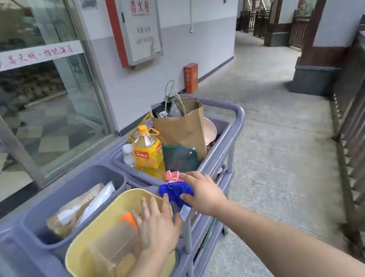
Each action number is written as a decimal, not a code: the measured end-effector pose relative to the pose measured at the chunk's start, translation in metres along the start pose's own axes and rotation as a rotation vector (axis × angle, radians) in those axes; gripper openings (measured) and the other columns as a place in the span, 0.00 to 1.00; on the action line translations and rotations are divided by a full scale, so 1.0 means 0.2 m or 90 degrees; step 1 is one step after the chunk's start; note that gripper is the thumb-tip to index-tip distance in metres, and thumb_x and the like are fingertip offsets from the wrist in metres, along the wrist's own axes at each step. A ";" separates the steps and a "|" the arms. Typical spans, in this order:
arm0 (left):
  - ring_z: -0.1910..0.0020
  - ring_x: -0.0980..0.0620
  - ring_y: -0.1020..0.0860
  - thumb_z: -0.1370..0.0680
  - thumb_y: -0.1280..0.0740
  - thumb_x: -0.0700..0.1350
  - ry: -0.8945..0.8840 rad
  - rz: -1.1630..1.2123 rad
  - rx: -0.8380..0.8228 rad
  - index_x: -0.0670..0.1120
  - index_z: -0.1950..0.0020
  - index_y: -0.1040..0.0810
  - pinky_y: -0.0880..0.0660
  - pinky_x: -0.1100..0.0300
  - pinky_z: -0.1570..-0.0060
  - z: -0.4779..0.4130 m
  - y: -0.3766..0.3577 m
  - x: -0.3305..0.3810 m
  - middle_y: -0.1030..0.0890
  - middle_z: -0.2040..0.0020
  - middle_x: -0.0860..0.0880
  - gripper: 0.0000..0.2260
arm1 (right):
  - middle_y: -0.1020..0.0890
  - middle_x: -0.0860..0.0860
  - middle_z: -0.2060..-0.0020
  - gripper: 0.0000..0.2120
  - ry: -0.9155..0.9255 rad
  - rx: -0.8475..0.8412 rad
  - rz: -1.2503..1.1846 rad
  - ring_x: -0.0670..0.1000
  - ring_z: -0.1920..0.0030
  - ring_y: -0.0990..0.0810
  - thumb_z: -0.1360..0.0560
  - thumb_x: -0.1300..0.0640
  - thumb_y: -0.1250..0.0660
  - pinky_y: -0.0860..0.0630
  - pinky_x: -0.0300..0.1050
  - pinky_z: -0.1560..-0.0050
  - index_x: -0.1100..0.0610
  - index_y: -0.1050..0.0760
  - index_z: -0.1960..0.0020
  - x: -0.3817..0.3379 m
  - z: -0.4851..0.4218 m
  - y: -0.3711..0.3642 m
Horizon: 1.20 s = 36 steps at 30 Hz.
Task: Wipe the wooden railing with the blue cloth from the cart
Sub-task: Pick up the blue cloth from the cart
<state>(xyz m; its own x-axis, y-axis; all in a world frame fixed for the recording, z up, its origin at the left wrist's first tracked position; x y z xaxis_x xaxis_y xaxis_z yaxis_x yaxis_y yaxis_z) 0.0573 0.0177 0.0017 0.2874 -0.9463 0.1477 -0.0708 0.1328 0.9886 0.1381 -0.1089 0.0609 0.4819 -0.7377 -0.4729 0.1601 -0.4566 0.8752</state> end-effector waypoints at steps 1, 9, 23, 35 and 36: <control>0.20 0.38 0.50 0.19 0.46 0.60 0.011 0.004 -0.019 0.53 0.20 0.45 0.49 0.33 0.25 -0.03 -0.01 0.00 0.43 0.19 0.41 0.29 | 0.35 0.51 0.27 0.29 0.003 -0.021 0.011 0.62 0.32 0.34 0.25 0.49 0.35 0.33 0.54 0.32 0.48 0.39 0.26 0.01 -0.03 -0.03; 0.19 0.44 0.47 0.19 0.50 0.64 -0.018 -0.012 -0.024 0.49 0.20 0.47 0.49 0.40 0.22 -0.06 -0.22 0.01 0.43 0.19 0.45 0.32 | 0.42 0.50 0.23 0.31 0.086 -0.151 0.139 0.58 0.27 0.41 0.24 0.46 0.35 0.39 0.57 0.29 0.39 0.45 0.26 0.14 -0.18 -0.30; 0.20 0.44 0.42 0.20 0.46 0.63 -0.037 0.022 0.002 0.45 0.20 0.45 0.44 0.44 0.22 -0.10 -0.23 0.03 0.47 0.18 0.43 0.34 | 0.30 0.55 0.51 0.22 -0.018 0.011 -0.015 0.61 0.50 0.28 0.36 0.55 0.30 0.27 0.51 0.48 0.53 0.28 0.43 0.22 -0.19 -0.17; 0.18 0.45 0.52 0.19 0.47 0.62 -0.102 0.051 0.036 0.50 0.20 0.45 0.49 0.40 0.22 -0.10 -0.01 0.12 0.50 0.17 0.43 0.30 | 0.28 0.52 0.54 0.21 -0.088 0.139 -0.022 0.59 0.52 0.25 0.36 0.53 0.29 0.29 0.46 0.57 0.49 0.26 0.43 0.34 0.07 0.15; 0.18 0.45 0.52 0.19 0.47 0.61 -0.122 0.055 0.047 0.49 0.20 0.45 0.49 0.40 0.22 -0.11 0.03 0.15 0.49 0.18 0.43 0.30 | 0.28 0.51 0.53 0.21 -0.102 0.149 -0.023 0.59 0.52 0.25 0.36 0.53 0.29 0.30 0.45 0.57 0.49 0.26 0.43 0.36 0.11 0.19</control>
<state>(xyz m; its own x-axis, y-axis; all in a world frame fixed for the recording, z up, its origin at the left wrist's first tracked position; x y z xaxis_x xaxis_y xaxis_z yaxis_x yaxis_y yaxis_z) 0.0869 -0.0040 0.0124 0.0916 -0.9719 0.2169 -0.1596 0.2006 0.9666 0.1606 -0.1905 0.0569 0.3344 -0.7797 -0.5294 -0.0372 -0.5722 0.8193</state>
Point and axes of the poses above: each hand's wrist, its own z-axis away from the middle knuckle, its own y-axis out of the back of the hand, x = y × z, the point moved 6 cm from there along -z, towards the middle knuckle
